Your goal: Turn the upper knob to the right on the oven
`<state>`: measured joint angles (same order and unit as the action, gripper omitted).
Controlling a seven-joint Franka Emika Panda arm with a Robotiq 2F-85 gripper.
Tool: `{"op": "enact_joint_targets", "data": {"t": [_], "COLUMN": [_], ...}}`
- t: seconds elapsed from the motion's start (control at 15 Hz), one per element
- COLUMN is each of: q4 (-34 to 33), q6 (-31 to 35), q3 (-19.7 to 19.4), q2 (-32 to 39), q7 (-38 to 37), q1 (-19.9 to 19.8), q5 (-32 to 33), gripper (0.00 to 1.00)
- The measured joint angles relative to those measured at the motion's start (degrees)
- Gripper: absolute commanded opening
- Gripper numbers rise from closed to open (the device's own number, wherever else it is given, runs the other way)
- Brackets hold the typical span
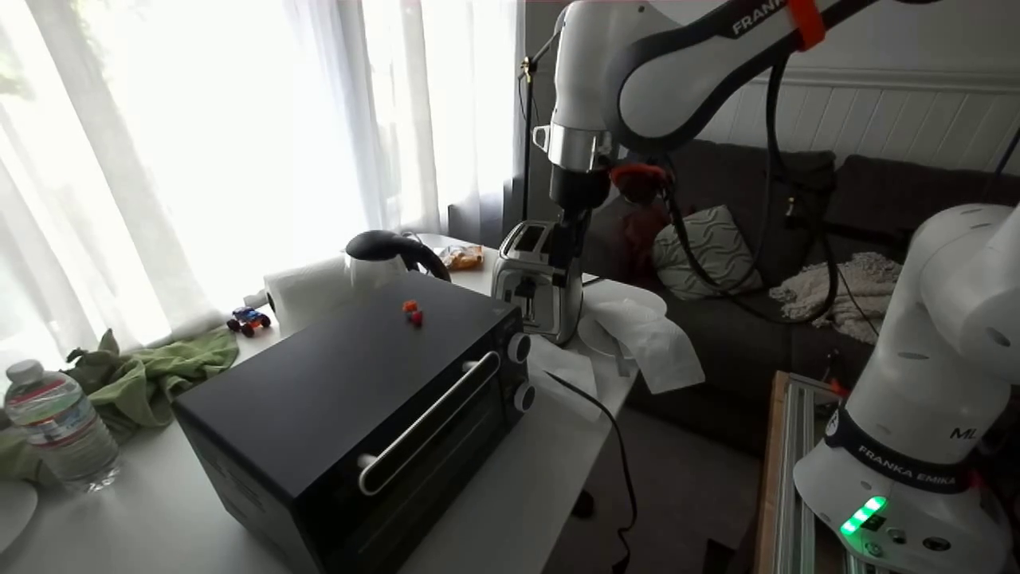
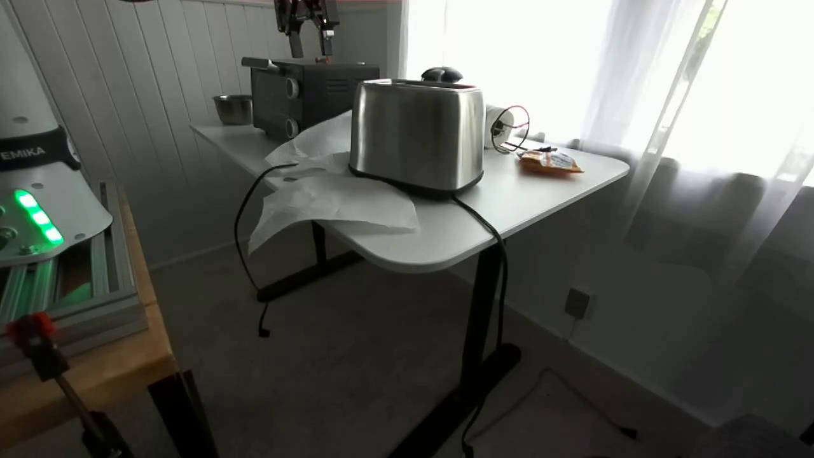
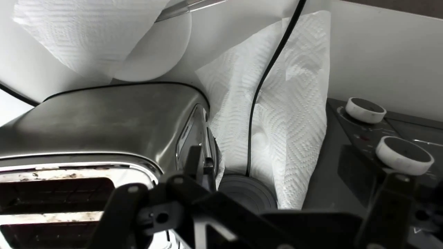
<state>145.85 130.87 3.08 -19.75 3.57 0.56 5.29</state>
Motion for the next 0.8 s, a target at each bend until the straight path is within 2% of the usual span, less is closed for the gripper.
{"op": "enact_joint_targets", "data": {"t": [0.33, 0.53, 0.8], "q4": [-0.2, -0.3, -0.3], "q6": [-0.2, -3.4, -4.9], "q3": [-0.4, 2.1, 5.4], "q2": [-0.2, 0.3, 0.3], "q7": [-0.1, -5.9, -12.0], "q1": [0.0, -0.1, 1.5], "q5": [0.0, 3.0, 3.0], "gripper": [1.00, 1.00, 1.00]}}
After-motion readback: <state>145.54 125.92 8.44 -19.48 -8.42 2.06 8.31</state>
